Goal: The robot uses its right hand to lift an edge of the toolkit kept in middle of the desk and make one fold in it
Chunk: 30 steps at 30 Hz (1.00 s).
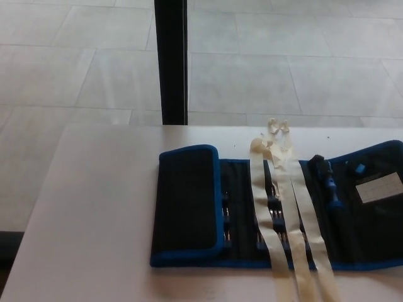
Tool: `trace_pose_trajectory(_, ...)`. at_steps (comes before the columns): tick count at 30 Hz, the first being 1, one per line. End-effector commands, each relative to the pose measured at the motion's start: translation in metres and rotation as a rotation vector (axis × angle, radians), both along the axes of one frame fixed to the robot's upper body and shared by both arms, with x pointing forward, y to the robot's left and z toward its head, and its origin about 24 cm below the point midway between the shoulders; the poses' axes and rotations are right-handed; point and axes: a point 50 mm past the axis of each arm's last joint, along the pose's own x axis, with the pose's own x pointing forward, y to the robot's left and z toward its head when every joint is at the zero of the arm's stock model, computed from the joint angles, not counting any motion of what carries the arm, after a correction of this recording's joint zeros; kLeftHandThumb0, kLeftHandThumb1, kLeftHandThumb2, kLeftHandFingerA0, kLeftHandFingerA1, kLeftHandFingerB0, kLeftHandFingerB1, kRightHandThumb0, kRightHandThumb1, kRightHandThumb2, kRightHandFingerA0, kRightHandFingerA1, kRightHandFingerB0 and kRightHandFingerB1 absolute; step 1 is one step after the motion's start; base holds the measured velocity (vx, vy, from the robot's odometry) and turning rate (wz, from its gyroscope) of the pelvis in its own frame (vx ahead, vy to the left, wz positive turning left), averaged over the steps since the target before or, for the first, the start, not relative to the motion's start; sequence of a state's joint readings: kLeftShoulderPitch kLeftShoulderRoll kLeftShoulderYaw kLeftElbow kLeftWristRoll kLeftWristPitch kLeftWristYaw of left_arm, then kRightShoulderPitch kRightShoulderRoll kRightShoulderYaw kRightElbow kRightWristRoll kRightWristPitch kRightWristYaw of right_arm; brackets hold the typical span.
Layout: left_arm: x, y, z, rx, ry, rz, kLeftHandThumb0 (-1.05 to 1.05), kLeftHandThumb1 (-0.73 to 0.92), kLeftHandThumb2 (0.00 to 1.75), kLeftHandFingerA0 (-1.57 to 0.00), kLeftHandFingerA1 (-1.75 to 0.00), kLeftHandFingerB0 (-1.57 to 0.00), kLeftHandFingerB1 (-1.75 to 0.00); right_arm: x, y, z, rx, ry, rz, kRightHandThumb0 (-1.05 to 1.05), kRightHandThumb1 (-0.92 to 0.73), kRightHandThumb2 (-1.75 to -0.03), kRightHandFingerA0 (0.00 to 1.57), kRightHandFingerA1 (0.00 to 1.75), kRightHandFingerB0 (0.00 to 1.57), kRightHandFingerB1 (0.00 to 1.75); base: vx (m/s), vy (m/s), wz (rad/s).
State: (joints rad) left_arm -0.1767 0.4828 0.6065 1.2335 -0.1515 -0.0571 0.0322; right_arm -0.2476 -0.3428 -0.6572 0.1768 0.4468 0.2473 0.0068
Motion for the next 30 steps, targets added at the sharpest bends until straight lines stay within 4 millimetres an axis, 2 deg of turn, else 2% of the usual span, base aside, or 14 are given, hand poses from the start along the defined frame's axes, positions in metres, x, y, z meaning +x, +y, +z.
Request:
trace_pose_trajectory(1, -0.006, 0.013, 0.011, 0.032, -0.022, 0.061, -0.63, 0.39, 0.83, -0.65, -0.7, -0.54, -0.61, 0.004, 0.033, -0.033, -0.063, 0.161, 0.219, -0.65, -0.68, -0.6, 0.36, 0.41, 0.29, 0.32, 0.0, 0.0, 0.0)
trace_pose_trajectory(8, -0.007, 0.014, 0.011, 0.03, -0.029, 0.072, -0.65, 0.38, 0.82, -0.66, -0.71, -0.54, -0.6, 0.006, 0.047, -0.052, -0.085, 0.26, 0.273, -0.66, -0.69, -0.61, 0.43, 0.4, 0.31, 0.33, 0.0, 0.0, 0.0)
trace_pose_trajectory(9, -0.006, 0.014, 0.011, 0.031, -0.033, 0.071, -0.62, 0.51, 0.56, -0.72, -0.68, -0.59, -0.5, 0.006, 0.045, -0.057, -0.081, 0.285, 0.275, -0.65, -0.69, -0.61, 0.42, 0.4, 0.3, 0.33, 0.0, 0.0, 0.0)
trace_pose_trajectory(11, -0.007, 0.015, 0.012, 0.027, -0.034, 0.072, -0.62, 0.51, 0.56, -0.7, -0.7, -0.6, -0.5, 0.006, 0.044, -0.06, -0.08, 0.309, 0.278, -0.64, -0.71, -0.61, 0.41, 0.4, 0.28, 0.33, 0.0, 0.0, 0.0)
trace_pose_trajectory(13, -0.008, 0.015, 0.012, 0.034, -0.02, 0.068, -0.63, 0.39, 0.83, -0.66, -0.71, -0.53, -0.6, 0.006, 0.041, -0.064, -0.085, 0.339, 0.274, -0.65, -0.71, -0.62, 0.43, 0.41, 0.3, 0.34, 0.0, 0.0, 0.0)
trace_pose_trajectory(15, -0.008, 0.015, 0.012, 0.035, -0.015, 0.067, -0.63, 0.39, 0.83, -0.66, -0.71, -0.53, -0.6, 0.006, 0.04, -0.065, -0.087, 0.346, 0.273, -0.65, -0.71, -0.62, 0.43, 0.41, 0.3, 0.34, 0.0, 0.0, 0.0)
trace_pose_trajectory(16, -0.008, 0.015, 0.012, 0.029, -0.027, 0.073, -0.61, 0.52, 0.56, -0.67, -0.63, -0.56, -0.49, 0.005, 0.035, -0.069, -0.092, 0.38, 0.274, -0.68, -0.73, -0.62, 0.41, 0.42, 0.29, 0.34, 0.0, 0.0, 0.0)
trace_pose_trajectory(19, -0.01, 0.015, 0.011, 0.031, -0.027, 0.074, -0.61, 0.51, 0.56, -0.71, -0.69, -0.61, -0.51, 0.003, 0.029, -0.071, -0.067, 0.405, 0.263, -0.66, -0.7, -0.61, 0.4, 0.42, 0.27, 0.34, 0.0, 0.0, 0.0)
trace_pose_trajectory(20, -0.01, 0.015, 0.011, 0.029, -0.026, 0.075, -0.62, 0.51, 0.56, -0.7, -0.7, -0.61, -0.51, 0.003, 0.026, -0.072, -0.057, 0.403, 0.257, -0.68, -0.57, -0.87, 0.3, 0.51, 0.2, 0.44, 0.0, 0.0, 0.0)
trace_pose_trajectory(24, -0.01, 0.015, 0.011, 0.034, -0.017, 0.081, -0.61, 0.51, 0.55, -0.71, -0.68, -0.57, -0.5, 0.0, 0.015, -0.072, -0.032, 0.403, 0.231, -0.67, -0.58, -0.87, 0.28, 0.5, 0.19, 0.43, 0.0, 0.0, 0.0)
trace_pose_trajectory(25, -0.01, 0.015, 0.011, 0.033, -0.019, 0.079, -0.63, 0.39, 0.82, -0.65, -0.71, -0.54, -0.61, 0.0, 0.013, -0.071, -0.024, 0.4, 0.216, -0.69, -0.57, -0.88, 0.3, 0.51, 0.2, 0.44, 0.0, 0.0, 0.0)
trace_pose_trajectory(26, -0.01, 0.015, 0.011, 0.033, -0.02, 0.076, -0.63, 0.39, 0.82, -0.65, -0.71, -0.55, -0.61, 0.0, 0.012, -0.071, -0.019, 0.397, 0.213, -0.67, -0.7, -0.61, 0.39, 0.42, 0.26, 0.33, 0.0, 0.0, 0.0)
trace_pose_trajectory(28, -0.01, 0.015, 0.011, 0.03, -0.027, 0.073, -0.62, 0.5, 0.56, -0.7, -0.66, -0.62, -0.5, 0.0, 0.007, -0.07, 0.001, 0.388, 0.196, -0.68, -0.69, -0.61, 0.42, 0.43, 0.28, 0.34, 0.0, 0.0, 0.0)
trace_pose_trajectory(30, -0.011, 0.015, 0.011, 0.031, -0.027, 0.071, -0.62, 0.5, 0.56, -0.7, -0.66, -0.62, -0.5, 0.0, 0.005, -0.069, 0.012, 0.379, 0.187, -0.68, -0.69, -0.61, 0.42, 0.43, 0.28, 0.34, 0.0, 0.0, 0.0)
